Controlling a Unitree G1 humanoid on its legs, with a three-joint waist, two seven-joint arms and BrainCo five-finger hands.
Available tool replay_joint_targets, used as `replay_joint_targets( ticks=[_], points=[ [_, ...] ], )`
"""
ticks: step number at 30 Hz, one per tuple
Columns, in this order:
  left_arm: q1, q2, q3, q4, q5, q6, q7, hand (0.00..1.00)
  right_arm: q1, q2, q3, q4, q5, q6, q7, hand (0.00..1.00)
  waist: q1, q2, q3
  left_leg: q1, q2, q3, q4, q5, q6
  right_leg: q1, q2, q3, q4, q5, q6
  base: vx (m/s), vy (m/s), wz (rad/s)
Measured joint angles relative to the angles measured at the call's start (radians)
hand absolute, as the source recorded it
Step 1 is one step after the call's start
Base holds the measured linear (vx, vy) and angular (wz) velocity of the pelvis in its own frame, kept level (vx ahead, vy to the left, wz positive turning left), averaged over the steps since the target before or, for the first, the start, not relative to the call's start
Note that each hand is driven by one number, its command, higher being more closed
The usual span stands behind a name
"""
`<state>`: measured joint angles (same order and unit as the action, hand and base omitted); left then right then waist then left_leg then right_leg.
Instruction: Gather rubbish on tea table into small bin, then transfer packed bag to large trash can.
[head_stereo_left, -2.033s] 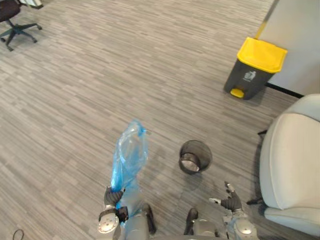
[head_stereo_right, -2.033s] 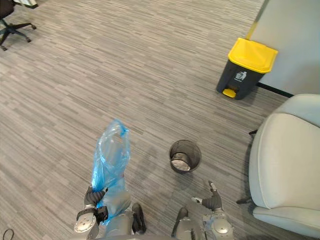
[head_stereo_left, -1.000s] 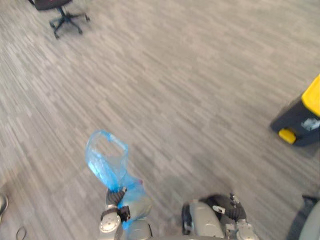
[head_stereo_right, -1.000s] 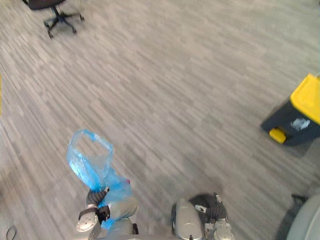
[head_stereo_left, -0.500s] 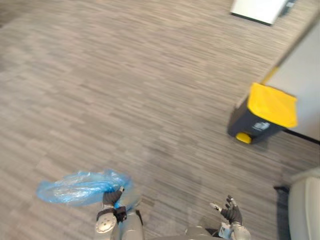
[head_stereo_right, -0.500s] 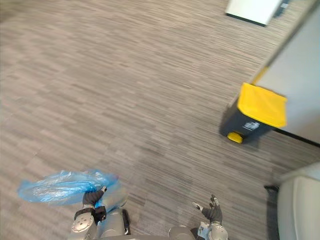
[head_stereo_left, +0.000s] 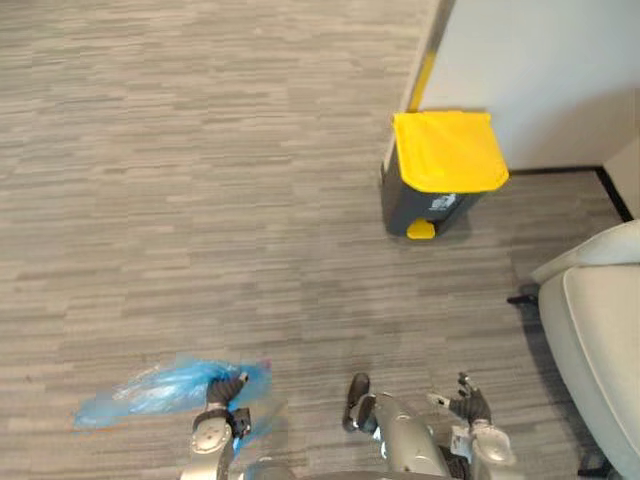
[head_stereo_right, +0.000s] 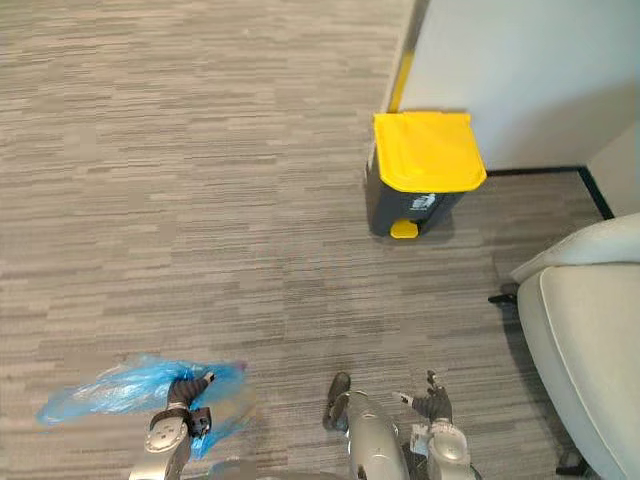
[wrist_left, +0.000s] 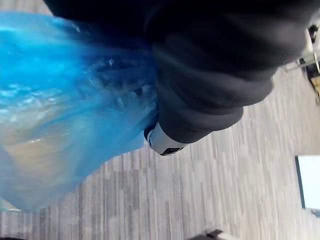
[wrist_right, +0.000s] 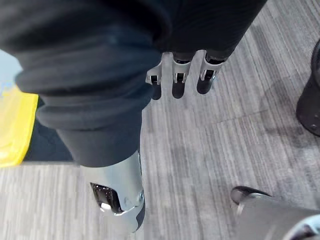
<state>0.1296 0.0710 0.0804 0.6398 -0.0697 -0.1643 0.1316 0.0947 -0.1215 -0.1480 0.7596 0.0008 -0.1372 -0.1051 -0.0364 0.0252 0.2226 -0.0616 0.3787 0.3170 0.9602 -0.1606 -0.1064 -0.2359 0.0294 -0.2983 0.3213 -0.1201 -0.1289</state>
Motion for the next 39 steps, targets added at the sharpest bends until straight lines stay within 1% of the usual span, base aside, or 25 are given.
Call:
replay_joint_targets(
  ticks=[3, 6, 8, 9, 11, 13, 14, 15, 16, 17, 19, 22, 23, 24, 25, 26, 27, 29, 30, 32, 34, 36, 37, 38, 39],
  points=[
    [0.001, -0.022, -0.033, -0.005, 0.0, -0.013, -0.001, 1.0, 0.028, 0.018, -0.002, -0.042, 0.0, -0.009, -0.004, 0.0, 0.032, -0.036, 0.004, -0.148, -0.075, -0.069, 0.024, -0.067, 0.026, 0.189, 0.006, 0.09, -0.129, -0.018, 0.019, 0.46, 0.043, -0.91],
    [-0.004, -0.03, -0.043, -0.007, 0.0, -0.018, -0.003, 1.0, 0.027, 0.021, -0.01, -0.065, 0.0, -0.009, -0.006, 0.0, 0.057, -0.028, 0.009, -0.28, -0.125, -0.098, -0.194, -0.08, 0.048, 0.253, 0.009, 0.161, -0.167, -0.044, 0.051, 0.36, 0.152, -0.8],
    [0.004, -0.039, -0.042, -0.006, 0.0, -0.018, -0.001, 1.0, 0.034, 0.034, -0.032, -0.076, 0.001, -0.01, -0.008, 0.0, 0.057, -0.025, 0.009, -0.283, -0.196, -0.159, -0.455, -0.045, 0.009, 0.288, -0.004, 0.202, -0.16, -0.083, 0.091, 0.42, 0.285, -0.82],
    [0.015, -0.048, -0.042, -0.001, 0.0, -0.017, 0.001, 1.0, 0.038, 0.039, -0.038, -0.065, 0.0, -0.009, -0.011, 0.0, 0.073, -0.018, 0.001, -0.251, -0.218, -0.182, -0.532, 0.061, 0.067, 0.299, -0.002, 0.257, -0.128, -0.127, 0.123, 0.39, 0.289, -0.75],
    [0.011, -0.037, -0.043, -0.006, 0.0, -0.019, 0.001, 1.0, 0.054, 0.054, -0.035, -0.063, 0.0, -0.01, -0.011, 0.0, 0.075, -0.056, -0.022, -0.235, -0.254, -0.145, -0.521, 0.005, 0.078, 0.297, -0.055, 0.284, -0.104, -0.152, 0.154, 0.41, 0.267, -0.51],
    [0.012, -0.033, -0.049, -0.01, 0.0, -0.018, 0.001, 1.0, 0.049, 0.059, -0.033, -0.063, -0.003, -0.008, -0.009, 0.0, 0.082, -0.064, -0.025, -0.185, -0.265, -0.076, -0.488, -0.082, 0.105, 0.247, -0.095, 0.321, 0.078, -0.182, 0.199, 0.5, 0.299, -0.66],
    [0.022, -0.03, -0.051, -0.011, 0.002, -0.017, 0.001, 1.0, 0.047, 0.062, -0.03, -0.064, -0.005, -0.009, -0.009, 0.0, 0.08, -0.064, -0.026, -0.161, -0.27, -0.062, -0.489, -0.096, 0.114, 0.221, -0.106, 0.323, 0.157, -0.18, 0.24, 0.38, 0.219, -0.56],
    [0.039, -0.017, -0.076, -0.011, 0.002, -0.015, 0.001, 1.0, 0.047, 0.069, -0.027, -0.062, -0.011, -0.009, -0.008, 0.0, 0.066, -0.063, -0.025, -0.107, -0.282, -0.049, -0.489, -0.135, 0.133, 0.145, -0.133, 0.318, 0.364, -0.147, 0.337, 0.3, 0.149, -0.26],
    [0.044, -0.011, -0.083, -0.012, 0.002, -0.015, 0.0, 1.0, 0.048, 0.072, -0.025, -0.058, -0.011, -0.008, -0.007, 0.0, 0.06, -0.065, -0.027, -0.089, -0.285, -0.047, -0.489, -0.148, 0.133, 0.118, -0.144, 0.311, 0.44, -0.139, 0.357, 0.48, 0.141, -0.09],
    [0.053, -0.005, -0.088, -0.015, 0.002, -0.013, 0.003, 1.0, 0.068, 0.076, -0.003, -0.057, -0.014, -0.005, -0.006, 0.0, 0.049, -0.066, -0.027, -0.02, -0.291, -0.038, -0.493, -0.189, 0.142, 0.044, -0.189, 0.248, 0.565, -0.169, 0.3, 0.42, 0.075, 0.01],
    [0.051, -0.001, -0.084, -0.015, 0.002, -0.012, 0.006, 1.0, 0.072, 0.078, 0.003, -0.057, -0.017, -0.002, -0.005, 0.0, 0.048, -0.063, -0.027, 0.009, -0.291, -0.034, -0.506, -0.205, 0.139, 0.0, -0.206, 0.201, 0.561, -0.188, 0.265, 0.39, 0.02, 0.02],
    [0.034, 0.02, -0.073, -0.02, 0.002, -0.007, 0.007, 1.0, 0.042, 0.062, 0.005, -0.028, -0.027, 0.006, -0.005, 0.0, 0.041, -0.048, -0.019, 0.093, -0.27, -0.053, -0.569, -0.214, 0.136, -0.111, -0.194, 0.104, 0.371, -0.199, 0.222, 0.47, -0.064, 0.19],
    [0.027, 0.022, -0.073, -0.017, 0.002, -0.007, 0.007, 1.0, 0.032, 0.05, 0.005, -0.022, -0.032, 0.007, -0.006, 0.0, 0.036, -0.039, -0.013, 0.118, -0.258, -0.065, -0.582, -0.213, 0.12, -0.133, -0.17, 0.106, 0.269, -0.163, 0.207, 0.49, -0.109, 0.39],
    [0.022, 0.032, -0.071, -0.012, 0.002, -0.009, 0.007, 1.0, 0.029, 0.042, 0.005, -0.016, -0.033, 0.008, -0.006, 0.0, 0.031, -0.041, -0.016, 0.141, -0.252, -0.076, -0.584, -0.214, 0.083, -0.14, -0.152, 0.116, 0.129, -0.064, 0.194, 0.62, -0.161, 0.57],
    [0.019, 0.04, -0.064, 0.012, 0.002, -0.008, 0.008, 1.0, 0.036, 0.024, 0.007, -0.002, -0.034, 0.008, -0.006, 0.0, 0.022, -0.045, -0.022, 0.182, -0.243, -0.1, -0.571, -0.236, 0.04, -0.129, -0.133, 0.127, 0.081, 0.102, 0.128, 0.54, -0.16, 0.36],
    [0.017, 0.03, -0.057, 0.027, 0.002, -0.004, 0.011, 1.0, 0.029, 0.009, 0.007, 0.01, -0.034, 0.011, -0.006, 0.0, 0.031, -0.02, -0.029, 0.184, -0.222, -0.107, -0.564, -0.239, 0.031, -0.13, -0.125, 0.117, 0.108, 0.1, 0.127, 0.52, -0.13, 0.05],
    [0.022, 0.017, -0.047, 0.031, 0.002, -0.004, 0.014, 1.0, 0.02, -0.004, 0.005, 0.005, -0.035, 0.014, -0.007, 0.0, 0.041, 0.001, -0.038, 0.174, -0.206, -0.117, -0.533, -0.195, -0.026, -0.138, -0.117, 0.113, 0.14, 0.071, 0.126, 0.5, -0.125, -0.13],
    [0.016, -0.012, -0.038, 0.029, 0.002, -0.004, 0.024, 1.0, 0.023, -0.011, 0.0, -0.014, -0.041, 0.016, -0.008, 0.0, 0.038, 0.001, -0.038, 0.14, -0.209, -0.128, -0.406, -0.081, -0.025, -0.095, -0.13, 0.104, 0.142, 0.017, 0.121, 0.52, -0.161, 0.02],
    [0.008, -0.034, -0.028, 0.026, 0.002, -0.004, 0.025, 1.0, 0.033, -0.01, 0.002, -0.045, -0.041, 0.017, -0.01, 0.0, 0.043, -0.006, -0.032, 0.052, -0.18, -0.137, -0.208, 0.018, -0.014, -0.026, -0.134, 0.106, 0.098, 0.005, 0.114, 0.51, -0.154, -0.06],
    [0.008, -0.058, -0.035, 0.014, 0.001, -0.005, 0.023, 1.0, 0.044, 0.012, -0.006, -0.09, -0.036, 0.014, -0.031, 0.0, 0.051, -0.004, -0.029, -0.04, -0.123, -0.11, -0.031, -0.07, 0.013, 0.105, -0.118, 0.107, 0.01, 0.005, 0.114, 0.4, -0.079, -0.16],
    [0.008, -0.066, -0.048, -0.013, 0.001, -0.008, 0.023, 1.0, 0.043, 0.023, -0.022, -0.117, -0.016, 0.005, -0.045, 0.0, 0.054, -0.019, -0.032, -0.1, -0.121, -0.085, -0.101, -0.113, 0.028, 0.155, -0.12, 0.111, -0.033, 0.005, 0.114, 0.32, 0.048, -0.33],
    [-0.002, -0.069, -0.052, -0.021, 0.001, -0.015, 0.023, 1.0, 0.036, 0.029, -0.06, -0.121, -0.002, -0.007, -0.055, 0.0, 0.053, -0.001, -0.037, -0.127, -0.135, -0.06, -0.372, -0.095, 0.009, 0.163, -0.112, 0.11, -0.052, 0.001, 0.122, 0.28, 0.156, -0.54],
    [-0.009, -0.066, -0.051, -0.019, 0.001, -0.016, 0.024, 1.0, 0.034, 0.034, -0.089, -0.122, -0.002, -0.005, -0.059, 0.0, 0.053, 0.025, -0.037, -0.133, -0.136, -0.055, -0.504, -0.049, 0.046, 0.163, -0.099, 0.117, -0.044, -0.022, 0.158, 0.21, 0.176, -0.43],
    [-0.024, -0.057, -0.051, -0.012, 0.001, -0.015, 0.026, 1.0, 0.037, 0.063, -0.099, -0.12, 0.002, 0.007, -0.07, 0.0, 0.05, -0.011, -0.035, -0.118, -0.168, -0.039, -0.516, -0.046, 0.049, 0.155, -0.121, 0.141, -0.044, -0.029, 0.179, 0.24, 0.212, -0.34],
    [-0.028, -0.053, -0.051, -0.013, 0.001, -0.016, 0.027, 1.0, 0.049, 0.069, -0.104, -0.121, 0.002, 0.007, -0.07, 0.0, 0.049, -0.022, -0.038, -0.115, -0.177, -0.034, -0.527, -0.046, 0.049, 0.15, -0.129, 0.146, -0.045, -0.029, 0.179, 0.14, 0.106, -0.16]
  ],
)
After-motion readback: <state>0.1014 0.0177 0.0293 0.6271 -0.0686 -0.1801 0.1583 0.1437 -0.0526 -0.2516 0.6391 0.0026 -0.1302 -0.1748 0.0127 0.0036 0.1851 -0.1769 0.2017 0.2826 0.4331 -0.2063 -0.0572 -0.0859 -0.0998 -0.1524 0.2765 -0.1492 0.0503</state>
